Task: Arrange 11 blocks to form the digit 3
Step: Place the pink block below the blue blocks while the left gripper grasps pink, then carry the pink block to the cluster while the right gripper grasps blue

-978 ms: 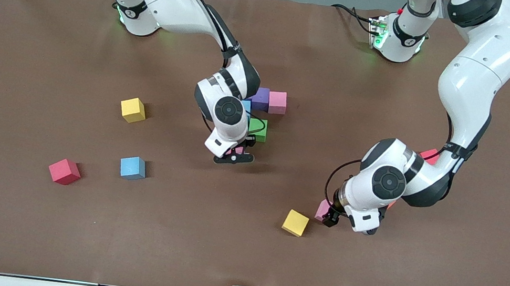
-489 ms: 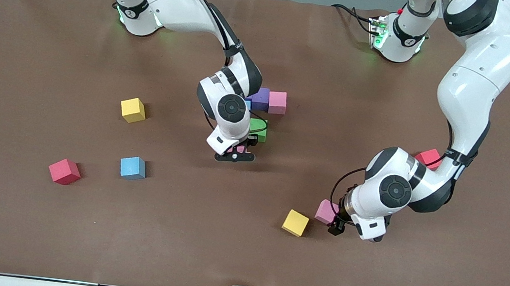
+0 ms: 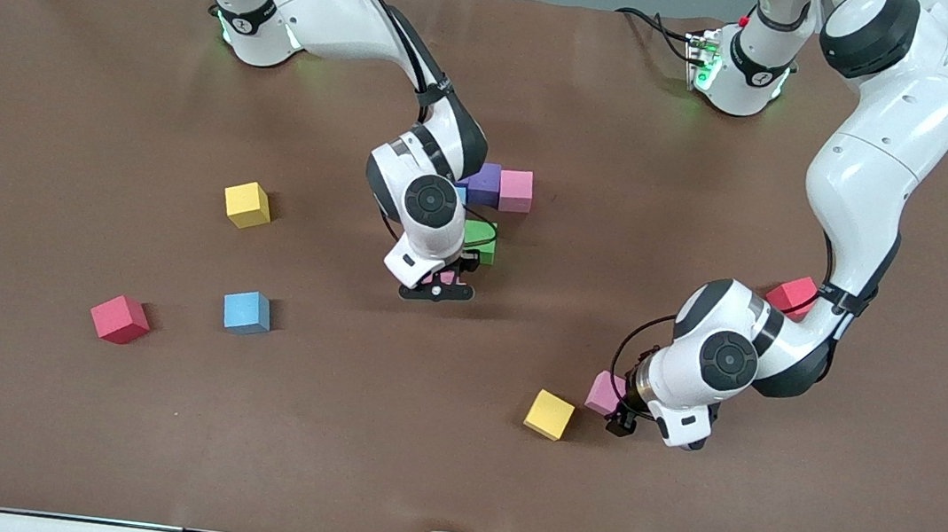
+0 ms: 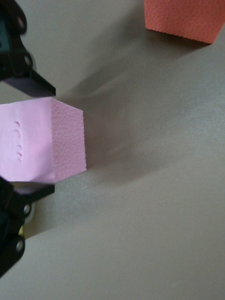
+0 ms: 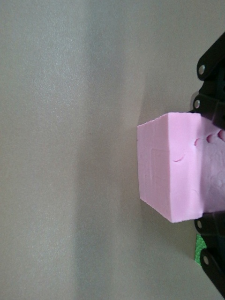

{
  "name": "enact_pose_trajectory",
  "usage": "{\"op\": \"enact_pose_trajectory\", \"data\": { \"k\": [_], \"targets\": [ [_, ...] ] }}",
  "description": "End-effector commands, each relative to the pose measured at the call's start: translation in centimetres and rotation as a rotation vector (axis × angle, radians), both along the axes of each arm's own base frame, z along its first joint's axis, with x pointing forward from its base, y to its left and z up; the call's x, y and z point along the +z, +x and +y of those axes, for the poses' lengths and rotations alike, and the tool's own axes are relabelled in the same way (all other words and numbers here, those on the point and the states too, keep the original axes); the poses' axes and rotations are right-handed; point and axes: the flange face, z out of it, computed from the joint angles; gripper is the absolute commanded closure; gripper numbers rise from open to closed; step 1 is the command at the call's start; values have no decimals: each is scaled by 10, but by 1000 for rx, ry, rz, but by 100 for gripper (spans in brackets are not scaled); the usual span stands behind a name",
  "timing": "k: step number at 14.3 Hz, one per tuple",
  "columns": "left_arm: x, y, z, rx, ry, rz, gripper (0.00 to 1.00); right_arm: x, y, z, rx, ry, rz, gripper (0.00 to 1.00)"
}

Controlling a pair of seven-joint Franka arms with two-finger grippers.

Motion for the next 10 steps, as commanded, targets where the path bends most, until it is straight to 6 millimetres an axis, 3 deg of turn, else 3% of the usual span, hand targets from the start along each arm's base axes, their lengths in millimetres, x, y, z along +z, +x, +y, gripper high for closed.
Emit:
{"op": "enact_pose_trajectory", "data": {
  "k": [1,3,5,7,10],
  "targets": [
    [18,-5,-5,34,7,30,75,21,3,-1,-19,18,2,0],
    [27,-22,-10,42,45,53,87,49,18,-4,-32,10,26,0],
    [35,-44,-18,57,79,62,87,86,35,-13,-40,2,56,0],
    [40,-72,-35,66,102,81,87,117,55,-41,-67,3,66,0],
    [34,-121,-64,170,102,97,87,147,86,-100,93,32,73,0]
  ]
}}
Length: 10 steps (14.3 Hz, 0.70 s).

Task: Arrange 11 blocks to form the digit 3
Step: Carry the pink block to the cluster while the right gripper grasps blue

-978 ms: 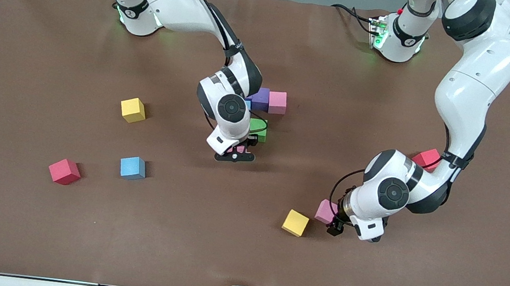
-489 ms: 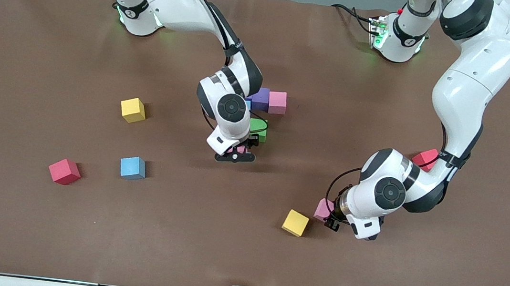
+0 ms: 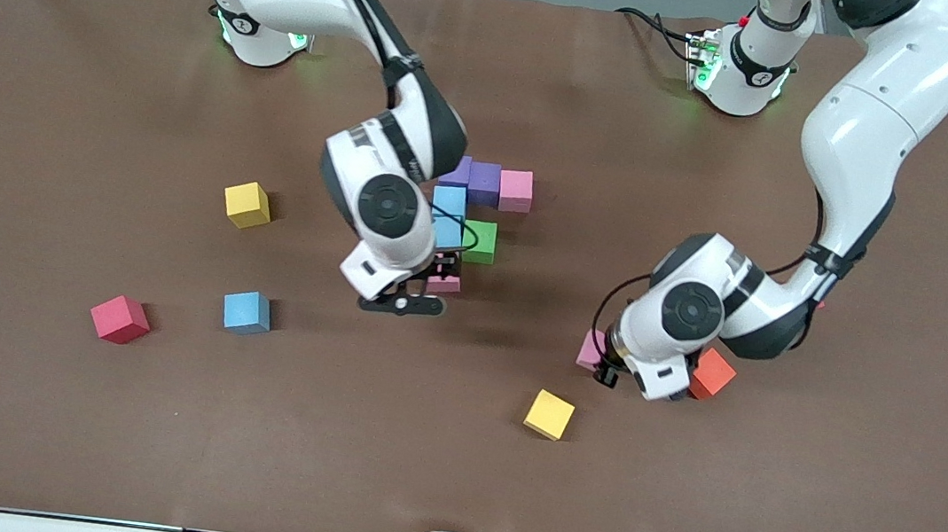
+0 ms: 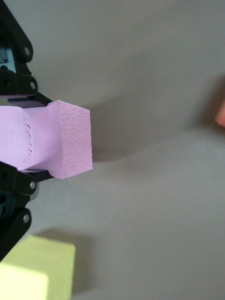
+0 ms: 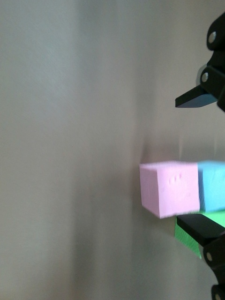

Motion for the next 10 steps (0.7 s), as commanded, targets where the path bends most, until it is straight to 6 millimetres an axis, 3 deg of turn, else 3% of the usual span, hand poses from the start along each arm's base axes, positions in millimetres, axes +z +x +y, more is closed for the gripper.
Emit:
{"op": "enact_pose_trajectory", "data": {
  "k": [1,5,6,10],
  "targets": [
    [0,-56,-18,100,13,-13,87,19,24,-58,105,33,19,0],
    [-13,-114,-61,291,18,-20,86,14,67,-161,113,48,27,0],
    [-15,-123,-70,321,27,-25,87,6,71,-184,132,52,40,0],
    [-24,-154,-107,374,34,-41,87,-34,67,-244,181,64,58,0]
  ]
}}
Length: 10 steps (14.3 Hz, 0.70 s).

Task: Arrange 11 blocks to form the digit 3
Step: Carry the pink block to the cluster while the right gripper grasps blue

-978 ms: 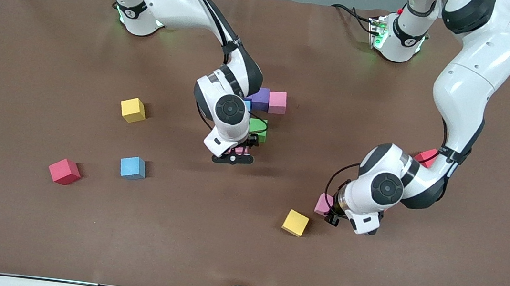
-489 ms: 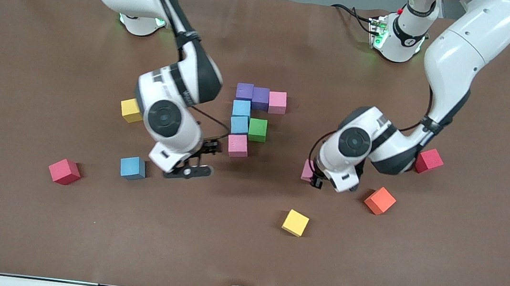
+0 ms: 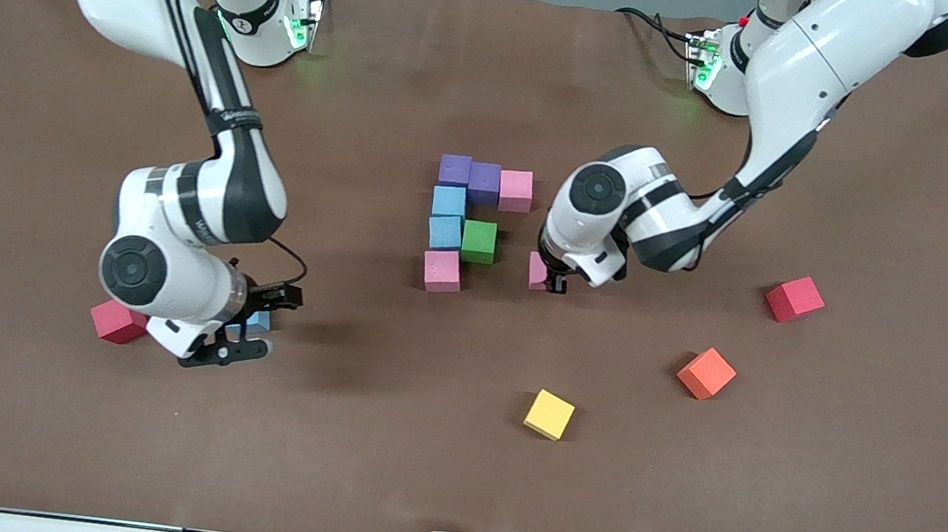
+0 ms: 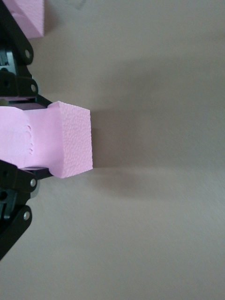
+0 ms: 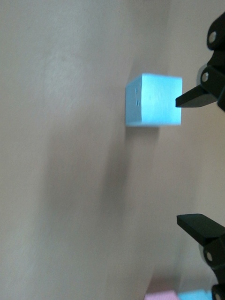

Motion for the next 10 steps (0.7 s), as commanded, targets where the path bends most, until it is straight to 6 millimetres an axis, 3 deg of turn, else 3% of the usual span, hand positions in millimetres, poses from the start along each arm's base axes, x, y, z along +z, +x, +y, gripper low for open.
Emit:
{"op": "enact_pose_trajectory", "data": {
  "k": [1,5,10],
  "targets": [
    [-1,-20,-14,30,6,-29,87,-28,-18,-24,46,22,-6,0],
    [-5,-30,-29,52,-19,-60,86,-54,-24,-45,58,24,-43,0],
    [-10,-36,-38,32,-44,-80,86,-77,-38,-51,50,16,-10,0]
  ]
}}
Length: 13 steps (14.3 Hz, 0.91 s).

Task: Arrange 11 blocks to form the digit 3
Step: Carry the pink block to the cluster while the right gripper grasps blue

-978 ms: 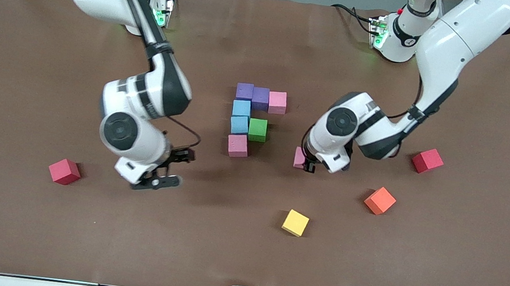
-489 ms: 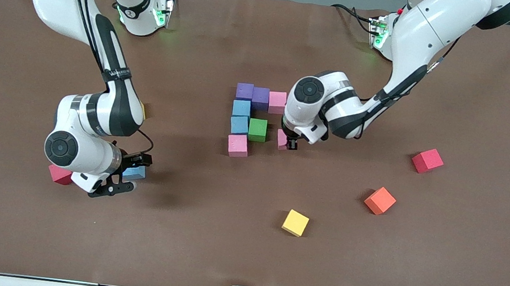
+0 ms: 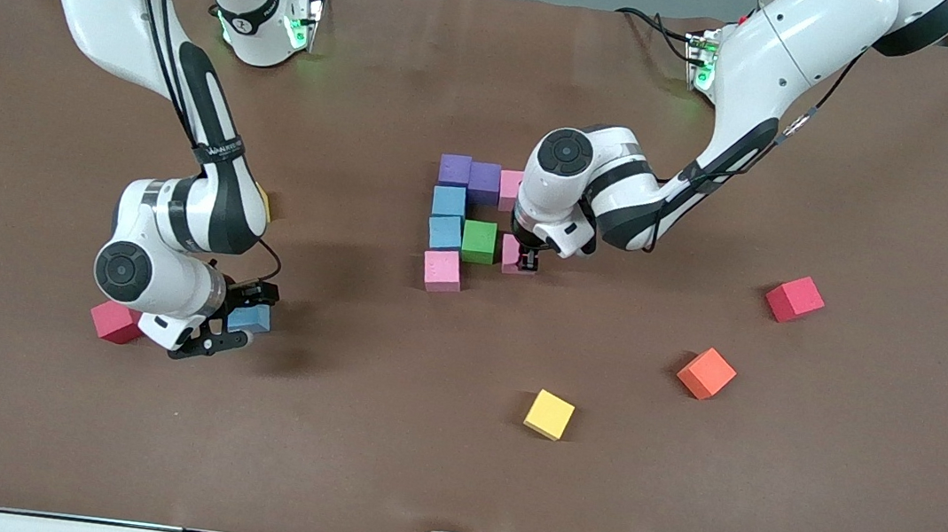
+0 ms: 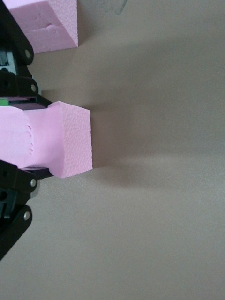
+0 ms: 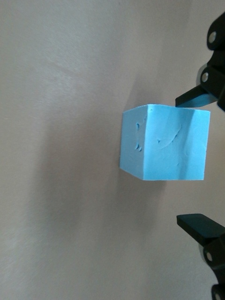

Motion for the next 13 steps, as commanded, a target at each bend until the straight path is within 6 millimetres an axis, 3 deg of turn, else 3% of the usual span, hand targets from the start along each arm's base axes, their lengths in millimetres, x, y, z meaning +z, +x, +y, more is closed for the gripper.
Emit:
{"op": "enact_pose_trajectory", "data": {
  "k": [1,4,5,7,10,13],
  "targets": [
    [-5,-9,-8,54,-15,-24,86,-1,-13,-6,5,15,-7,0],
    [-3,-11,-12,46,-27,-28,87,-5,-13,-6,5,14,-12,0],
    [-4,-12,-13,46,-31,-26,86,-5,-12,-6,4,14,-18,6],
    [-6,-13,-13,47,-31,-24,86,-8,-12,-6,4,13,-18,38],
    [-6,-16,-16,53,-32,-23,84,-9,-10,-6,17,14,-32,71],
    [-5,-18,-21,46,-36,-25,82,-8,-8,-3,63,22,-44,85]
  ]
}}
